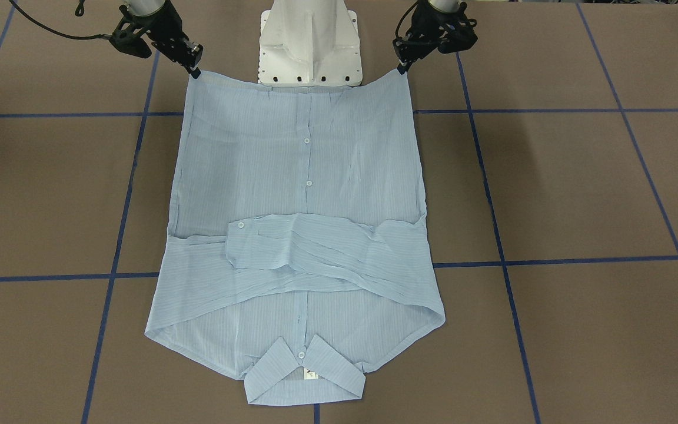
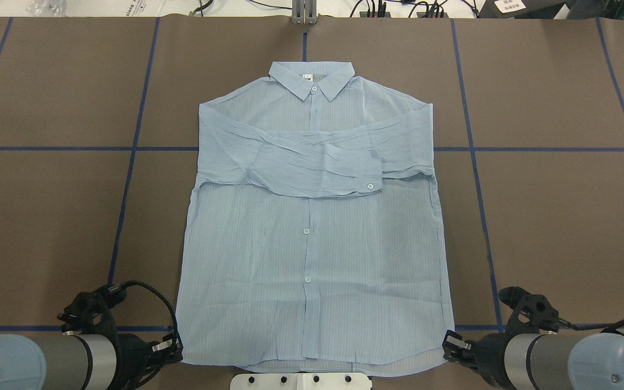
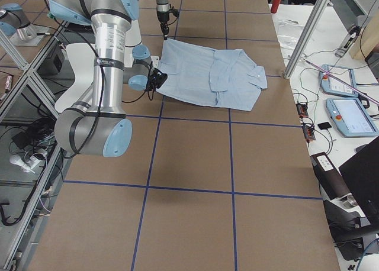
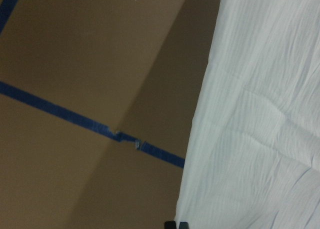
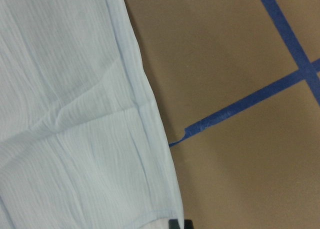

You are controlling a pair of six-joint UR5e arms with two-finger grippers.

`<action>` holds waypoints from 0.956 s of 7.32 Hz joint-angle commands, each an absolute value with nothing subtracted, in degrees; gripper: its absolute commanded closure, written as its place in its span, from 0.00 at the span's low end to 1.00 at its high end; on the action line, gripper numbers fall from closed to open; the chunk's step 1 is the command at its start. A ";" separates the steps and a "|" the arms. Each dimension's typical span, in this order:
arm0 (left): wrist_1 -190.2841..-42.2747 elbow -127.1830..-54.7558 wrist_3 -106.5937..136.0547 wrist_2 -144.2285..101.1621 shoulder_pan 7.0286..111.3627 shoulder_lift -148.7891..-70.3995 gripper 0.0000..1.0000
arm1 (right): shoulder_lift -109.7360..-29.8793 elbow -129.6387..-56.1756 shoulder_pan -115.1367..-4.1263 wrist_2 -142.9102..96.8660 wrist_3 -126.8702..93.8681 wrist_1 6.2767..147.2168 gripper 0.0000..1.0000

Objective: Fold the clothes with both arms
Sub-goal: 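Grasp both hem corners with both grippers and lift them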

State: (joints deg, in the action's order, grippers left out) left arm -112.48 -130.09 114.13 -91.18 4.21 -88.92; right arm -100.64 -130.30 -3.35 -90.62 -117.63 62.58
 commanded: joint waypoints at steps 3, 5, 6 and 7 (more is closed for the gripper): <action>-111.71 -135.53 112.95 -91.84 11.12 -89.82 1.00 | -100.90 -134.91 -12.35 -90.44 -117.60 62.58 1.00; -110.93 -134.92 106.73 -98.13 22.53 -92.80 1.00 | -100.81 -136.65 -16.76 -89.74 -117.60 62.58 1.00; -109.44 -134.48 104.87 -100.17 26.33 -94.12 1.00 | -100.90 -138.58 -19.48 -89.91 -117.60 62.58 1.00; -109.08 -133.17 102.77 -101.41 29.67 -95.52 1.00 | -100.90 -138.69 -21.16 -89.91 -117.60 62.58 1.00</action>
State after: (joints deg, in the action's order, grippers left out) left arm -109.97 -134.38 105.58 -99.12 24.72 -93.73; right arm -100.88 -137.75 -18.49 -89.89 -117.60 62.57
